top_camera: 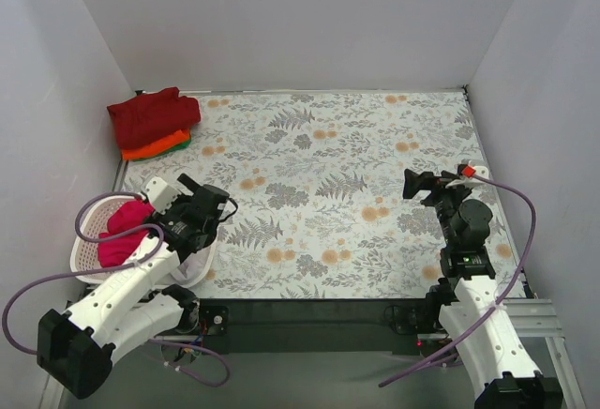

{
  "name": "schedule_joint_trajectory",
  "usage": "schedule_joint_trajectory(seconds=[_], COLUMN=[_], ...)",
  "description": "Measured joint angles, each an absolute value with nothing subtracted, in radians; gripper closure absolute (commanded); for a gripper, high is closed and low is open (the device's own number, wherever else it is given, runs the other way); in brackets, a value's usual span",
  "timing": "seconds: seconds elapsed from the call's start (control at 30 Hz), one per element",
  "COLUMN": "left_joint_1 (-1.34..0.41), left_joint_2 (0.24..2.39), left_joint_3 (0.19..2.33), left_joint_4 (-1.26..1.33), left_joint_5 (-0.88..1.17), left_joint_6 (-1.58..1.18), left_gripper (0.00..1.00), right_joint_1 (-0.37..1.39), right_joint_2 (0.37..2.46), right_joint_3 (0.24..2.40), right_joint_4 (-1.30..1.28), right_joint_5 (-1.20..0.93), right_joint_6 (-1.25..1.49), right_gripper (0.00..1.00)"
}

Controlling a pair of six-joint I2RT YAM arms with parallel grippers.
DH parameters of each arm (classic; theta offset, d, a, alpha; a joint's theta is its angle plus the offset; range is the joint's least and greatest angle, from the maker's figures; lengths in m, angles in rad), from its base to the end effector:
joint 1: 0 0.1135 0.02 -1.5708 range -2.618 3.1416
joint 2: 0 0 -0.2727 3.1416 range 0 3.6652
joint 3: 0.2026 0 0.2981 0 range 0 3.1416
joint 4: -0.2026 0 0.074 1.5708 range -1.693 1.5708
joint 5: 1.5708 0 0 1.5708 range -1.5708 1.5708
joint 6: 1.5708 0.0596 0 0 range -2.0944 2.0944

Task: Fold and stack the t-shirts
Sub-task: Grab the tshirt from the pile

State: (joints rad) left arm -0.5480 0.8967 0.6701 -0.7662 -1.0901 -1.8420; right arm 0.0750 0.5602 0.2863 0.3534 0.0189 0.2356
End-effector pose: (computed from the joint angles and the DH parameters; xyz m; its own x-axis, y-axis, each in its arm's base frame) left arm 0.2010 -0.0608 0.2343 0.3578 -0.7403 -0.5691 -0.6425 0.2471 -0.7253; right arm 0.2190 0.0153 0.2478 0.0639 0.2389 -0.9690 -0.0731 0.9694 0.2342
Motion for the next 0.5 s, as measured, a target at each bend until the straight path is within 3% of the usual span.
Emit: schedule_joint_trajectory(seconds=[0.23, 0.37, 0.5], left_joint_1=[-0.488, -0.443, -0.283], left_joint_2=[0.861, 0.822, 0.867], left_joint_3=[0.658, 0.619, 0.540], left_joint_4=[-0.847, -0.752, -0.564], left_joint_5=[-1.105, -1.109, -1.039], left_joint_6=[-1.934, -1.891, -1.771], left_gripper=[0.10, 0.10, 0.12], right_joint_1=[0.076, 0.080, 0.081], right_joint_2=[0.537, 0.517, 0.511], right_joint_3=[0.292, 0.292, 0.292], right_joint_4=[0.353, 0.353, 0.350], right_joint_5=[0.024, 0.025, 0.026], right_joint_6=[0.259, 0.260, 0.261], right_gripper=[0.02, 0.02, 0.02])
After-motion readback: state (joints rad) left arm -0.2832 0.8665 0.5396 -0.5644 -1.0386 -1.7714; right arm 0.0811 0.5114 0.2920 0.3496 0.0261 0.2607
